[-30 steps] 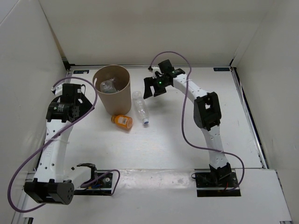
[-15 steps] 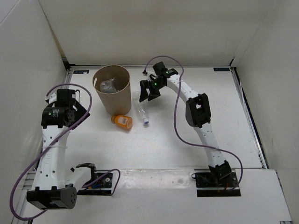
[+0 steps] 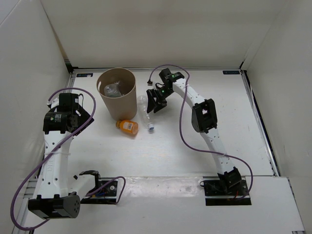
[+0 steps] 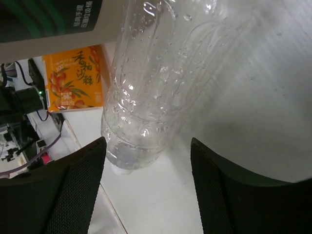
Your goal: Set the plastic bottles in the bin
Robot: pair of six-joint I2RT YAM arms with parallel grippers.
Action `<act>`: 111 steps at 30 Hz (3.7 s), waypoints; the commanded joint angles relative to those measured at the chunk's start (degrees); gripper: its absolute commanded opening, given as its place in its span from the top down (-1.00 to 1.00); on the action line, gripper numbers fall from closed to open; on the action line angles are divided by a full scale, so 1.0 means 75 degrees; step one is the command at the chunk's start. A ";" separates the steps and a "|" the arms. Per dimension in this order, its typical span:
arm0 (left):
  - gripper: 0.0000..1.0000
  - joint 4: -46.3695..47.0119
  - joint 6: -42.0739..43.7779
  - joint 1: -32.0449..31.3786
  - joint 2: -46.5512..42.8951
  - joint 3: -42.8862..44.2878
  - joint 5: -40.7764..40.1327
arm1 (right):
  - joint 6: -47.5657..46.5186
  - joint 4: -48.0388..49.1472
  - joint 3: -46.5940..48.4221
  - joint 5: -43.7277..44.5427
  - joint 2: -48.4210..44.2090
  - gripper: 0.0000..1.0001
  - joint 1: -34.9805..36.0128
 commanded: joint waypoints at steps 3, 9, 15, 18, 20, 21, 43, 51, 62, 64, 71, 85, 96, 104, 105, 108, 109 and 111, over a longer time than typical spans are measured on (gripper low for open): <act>-1.00 -0.0346 0.0096 0.0032 -0.0124 0.0061 0.0087 | -0.0669 -0.0680 0.0530 -0.0972 0.0185 -0.41 0.0169; -1.00 -0.0603 0.0225 0.0055 -0.0077 0.0155 0.0134 | -0.0717 -0.0915 0.0740 -0.1301 0.0431 -0.76 0.0169; -1.00 -0.0651 0.0214 0.0056 -0.0171 0.0132 0.0227 | -0.0740 -0.1009 0.0928 -0.1277 0.0513 -0.81 0.0321; -1.00 -0.0709 0.0179 0.0067 -0.0148 0.0144 0.0262 | -0.0647 -0.0974 0.0975 -0.1289 0.0571 -0.81 0.0322; -1.00 -0.0791 0.0179 0.0055 -0.0171 0.0155 0.0274 | -0.0460 -0.0880 0.0976 -0.1441 0.0665 -0.81 0.0275; -1.00 -0.0814 0.0190 0.0067 -0.0182 0.0132 0.0274 | -0.0389 -0.0741 0.0999 -0.1534 0.0689 -0.81 0.0240; -1.00 -0.1037 -0.0009 0.0056 -0.0218 0.0003 0.0333 | 0.1592 0.0490 0.0741 -0.1581 0.0572 -0.81 -0.0147; -1.00 -0.1295 -0.0091 0.0055 -0.0054 0.0062 0.0509 | 0.2119 0.0901 0.0530 -0.2027 0.0548 -0.81 0.0063; -1.00 -0.1190 0.0506 0.0032 0.0122 0.0179 0.0520 | 0.2588 0.1218 0.0296 -0.2144 0.0630 -0.81 0.0497; -1.00 -0.1050 0.0635 0.0067 0.0134 0.0132 0.0579 | 0.2646 0.1206 0.0249 -0.2121 0.0665 -0.81 0.0556; -1.00 -0.0955 0.0998 0.0067 0.0450 0.0120 0.0661 | 0.2776 0.1381 0.0109 -0.2098 0.0712 -0.40 0.0579; -1.00 0.0133 0.0777 0.0325 0.1176 -0.0196 0.0977 | 0.1535 0.0703 -0.0395 -0.0881 -0.0599 0.94 -0.0041; -1.00 0.0347 0.0167 0.0489 0.1774 -0.0244 0.1364 | 0.1942 0.0479 -0.0268 -0.1019 -0.0262 -0.81 -0.0686; -1.00 -0.0088 0.0342 0.0489 0.1365 -0.0242 0.1048 | 0.2808 0.1030 -0.0044 -0.1360 -0.0178 -0.81 -0.0312; -1.00 -0.0100 0.0389 0.0477 0.1271 -0.0278 0.0990 | 0.2880 0.1088 -0.0090 -0.1406 -0.0202 -0.81 -0.0288; -1.00 -0.0042 0.0577 0.0501 0.1247 -0.0477 0.0815 | 0.3406 0.1323 -0.0371 -0.1336 -0.0366 -0.81 -0.0125; -1.00 0.0005 0.0658 0.0524 0.1259 -0.0570 0.0813 | 0.3617 0.1393 -0.0442 -0.1324 -0.0401 -0.81 -0.0066; -1.00 0.0250 0.0741 0.0582 0.1352 -0.0792 0.0720 | 0.3840 0.1464 -0.0641 -0.1196 -0.0530 -0.81 0.0051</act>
